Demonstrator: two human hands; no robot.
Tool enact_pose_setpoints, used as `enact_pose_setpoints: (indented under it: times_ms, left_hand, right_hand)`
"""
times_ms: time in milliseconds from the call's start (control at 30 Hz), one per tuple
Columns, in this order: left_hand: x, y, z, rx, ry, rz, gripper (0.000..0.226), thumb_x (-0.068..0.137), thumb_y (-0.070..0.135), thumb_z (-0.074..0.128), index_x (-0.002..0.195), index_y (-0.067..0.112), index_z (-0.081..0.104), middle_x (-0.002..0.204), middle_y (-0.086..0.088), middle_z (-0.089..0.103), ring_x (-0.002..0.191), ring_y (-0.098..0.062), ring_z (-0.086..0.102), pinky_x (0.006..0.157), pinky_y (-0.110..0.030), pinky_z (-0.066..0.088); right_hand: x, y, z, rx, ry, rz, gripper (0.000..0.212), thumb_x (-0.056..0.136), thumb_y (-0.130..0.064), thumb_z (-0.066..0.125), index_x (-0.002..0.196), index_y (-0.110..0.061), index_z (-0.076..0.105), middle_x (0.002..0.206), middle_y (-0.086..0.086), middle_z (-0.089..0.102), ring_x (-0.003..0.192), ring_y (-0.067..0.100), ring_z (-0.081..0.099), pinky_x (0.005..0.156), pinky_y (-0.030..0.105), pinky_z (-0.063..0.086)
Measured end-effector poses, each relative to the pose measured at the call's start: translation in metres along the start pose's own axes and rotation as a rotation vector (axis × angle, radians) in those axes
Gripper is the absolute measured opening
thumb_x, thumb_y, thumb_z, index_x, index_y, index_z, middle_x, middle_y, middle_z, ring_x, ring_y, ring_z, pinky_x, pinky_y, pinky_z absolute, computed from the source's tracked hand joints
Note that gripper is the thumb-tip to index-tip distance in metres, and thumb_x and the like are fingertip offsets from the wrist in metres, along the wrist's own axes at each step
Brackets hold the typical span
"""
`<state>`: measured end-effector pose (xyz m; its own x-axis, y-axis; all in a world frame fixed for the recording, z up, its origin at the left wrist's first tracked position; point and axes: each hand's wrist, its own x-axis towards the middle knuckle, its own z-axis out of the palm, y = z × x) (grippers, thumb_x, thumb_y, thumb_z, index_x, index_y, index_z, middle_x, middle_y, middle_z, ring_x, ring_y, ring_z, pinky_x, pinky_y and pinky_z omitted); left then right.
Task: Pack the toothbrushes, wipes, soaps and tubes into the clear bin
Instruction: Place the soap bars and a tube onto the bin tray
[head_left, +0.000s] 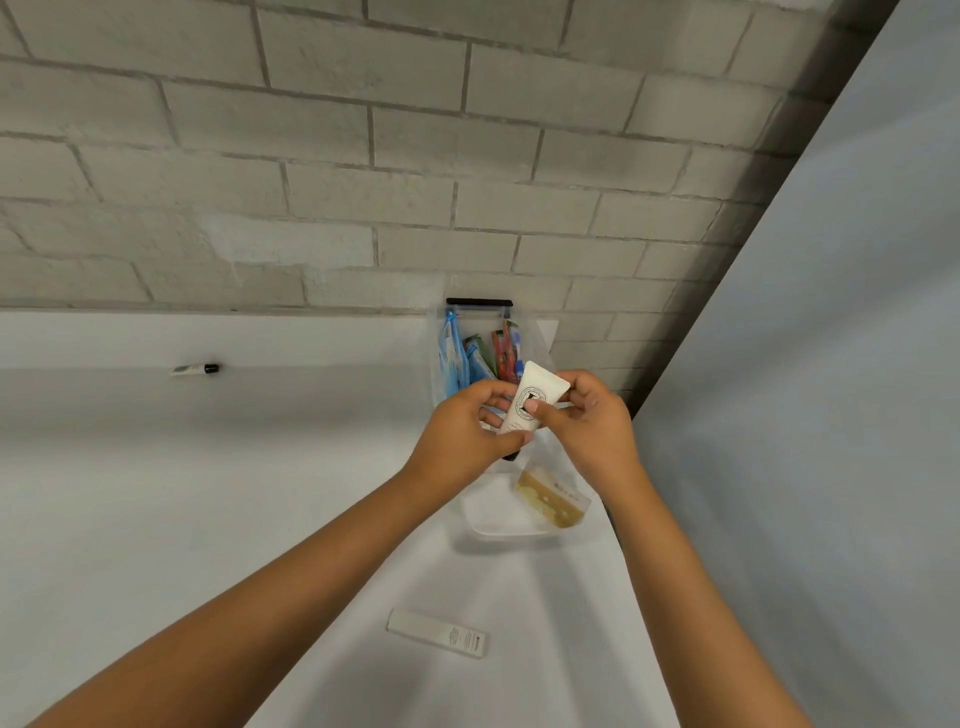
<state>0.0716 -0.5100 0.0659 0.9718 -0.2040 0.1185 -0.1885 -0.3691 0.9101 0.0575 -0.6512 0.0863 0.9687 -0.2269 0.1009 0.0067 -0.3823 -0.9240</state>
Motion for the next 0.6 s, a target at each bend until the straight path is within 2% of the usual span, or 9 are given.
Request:
enact_pose_setpoints:
  times_ms: [133, 200, 400, 500, 600]
  left_hand:
    - [-0.002, -0.012, -0.017, -0.056, 0.008, -0.011, 0.039, 0.073, 0.018, 0.076, 0.109, 0.024, 0.061, 0.095, 0.009, 0.061, 0.080, -0.008, 0.060, 0.075, -0.015, 0.050]
    - [-0.005, -0.022, -0.026, -0.053, 0.031, -0.036, 0.033, 0.075, 0.017, 0.075, 0.104, 0.027, 0.062, 0.095, 0.010, 0.062, 0.079, -0.007, 0.060, 0.071, -0.011, 0.050]
    - [-0.021, -0.048, -0.051, -0.028, 0.075, -0.105, 0.025, 0.077, 0.015, 0.072, 0.095, 0.030, 0.062, 0.092, 0.010, 0.064, 0.080, -0.010, 0.062, 0.065, -0.007, 0.047]
    - [-0.026, -0.056, -0.061, -0.024, 0.099, -0.137, 0.025, 0.079, 0.016, 0.071, 0.096, 0.031, 0.062, 0.092, 0.010, 0.064, 0.079, -0.008, 0.063, 0.061, -0.006, 0.046]
    - [-0.030, -0.062, -0.064, -0.036, 0.114, -0.161, 0.024, 0.079, 0.015, 0.070, 0.099, 0.027, 0.063, 0.095, 0.007, 0.065, 0.080, -0.010, 0.063, 0.064, -0.010, 0.045]
  right_hand:
    - [0.011, 0.005, -0.010, -0.057, 0.014, -0.027, 0.022, 0.082, -0.006, 0.069, 0.095, -0.018, 0.055, 0.102, 0.007, 0.065, 0.093, 0.020, 0.063, 0.078, 0.030, 0.053]
    - [0.016, 0.012, -0.013, -0.140, 0.007, -0.035, 0.021, 0.083, -0.007, 0.067, 0.094, -0.020, 0.054, 0.102, 0.002, 0.064, 0.097, 0.019, 0.062, 0.081, 0.031, 0.053]
    - [0.019, 0.037, -0.011, -0.267, -0.018, 0.004, 0.021, 0.084, -0.008, 0.066, 0.096, -0.019, 0.055, 0.111, 0.006, 0.065, 0.098, 0.017, 0.060, 0.079, 0.025, 0.048]
    - [0.017, 0.044, -0.007, -0.293, -0.032, 0.039, 0.022, 0.084, -0.008, 0.066, 0.095, -0.022, 0.053, 0.116, 0.008, 0.064, 0.107, 0.024, 0.061, 0.084, 0.029, 0.050]
    - [0.016, 0.046, -0.006, -0.304, -0.026, 0.051, 0.023, 0.084, -0.008, 0.066, 0.097, -0.021, 0.053, 0.118, 0.009, 0.064, 0.109, 0.025, 0.061, 0.087, 0.033, 0.051]
